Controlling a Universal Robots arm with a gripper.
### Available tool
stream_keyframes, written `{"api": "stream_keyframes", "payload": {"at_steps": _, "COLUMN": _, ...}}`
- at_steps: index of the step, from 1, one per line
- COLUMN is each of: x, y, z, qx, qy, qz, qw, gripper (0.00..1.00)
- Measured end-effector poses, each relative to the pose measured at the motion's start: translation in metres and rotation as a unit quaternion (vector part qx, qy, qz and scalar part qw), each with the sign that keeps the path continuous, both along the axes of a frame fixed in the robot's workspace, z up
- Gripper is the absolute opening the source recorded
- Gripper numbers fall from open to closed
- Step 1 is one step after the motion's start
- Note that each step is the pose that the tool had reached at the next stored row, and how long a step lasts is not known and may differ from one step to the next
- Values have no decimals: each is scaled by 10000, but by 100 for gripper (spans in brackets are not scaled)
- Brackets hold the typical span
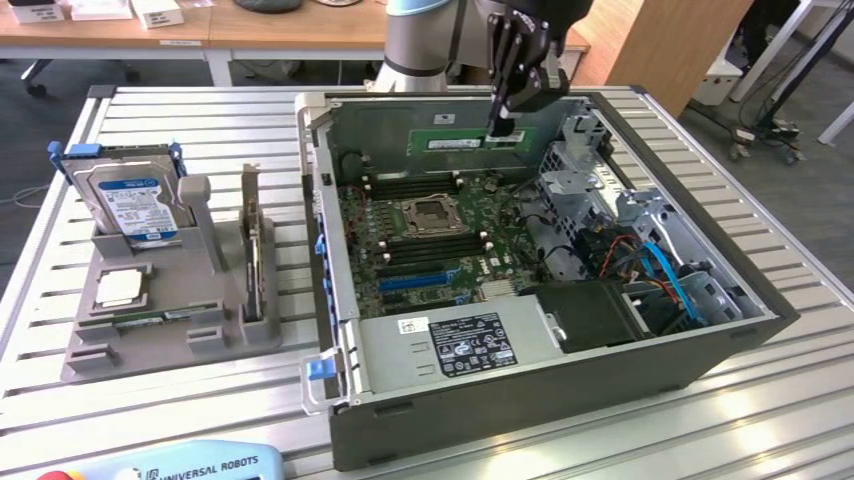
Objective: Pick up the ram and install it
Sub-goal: 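Pick up the ram and move it above insertion slot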
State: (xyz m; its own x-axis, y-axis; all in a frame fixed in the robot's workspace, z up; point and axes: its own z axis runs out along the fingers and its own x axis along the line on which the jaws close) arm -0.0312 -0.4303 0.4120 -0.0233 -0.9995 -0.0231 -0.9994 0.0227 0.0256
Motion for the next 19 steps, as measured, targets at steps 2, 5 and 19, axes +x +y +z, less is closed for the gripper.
{"api": "stream_keyframes", "payload": {"at_steps": 2, "x": 0, "y": 43, "z": -1, "qx": 0, "qy": 0, "qz": -12, "qw": 10000, "gripper": 11}}
{"api": "stream_keyframes", "payload": {"at_steps": 5, "x": 0, "y": 95, "z": -3, "qx": 0, "qy": 0, "qz": -29, "qw": 10000, "gripper": 11}}
{"api": "stream_keyframes", "payload": {"at_steps": 19, "x": 0, "y": 99, "z": -99, "qx": 0, "qy": 0, "qz": -31, "qw": 10000, "gripper": 11}}
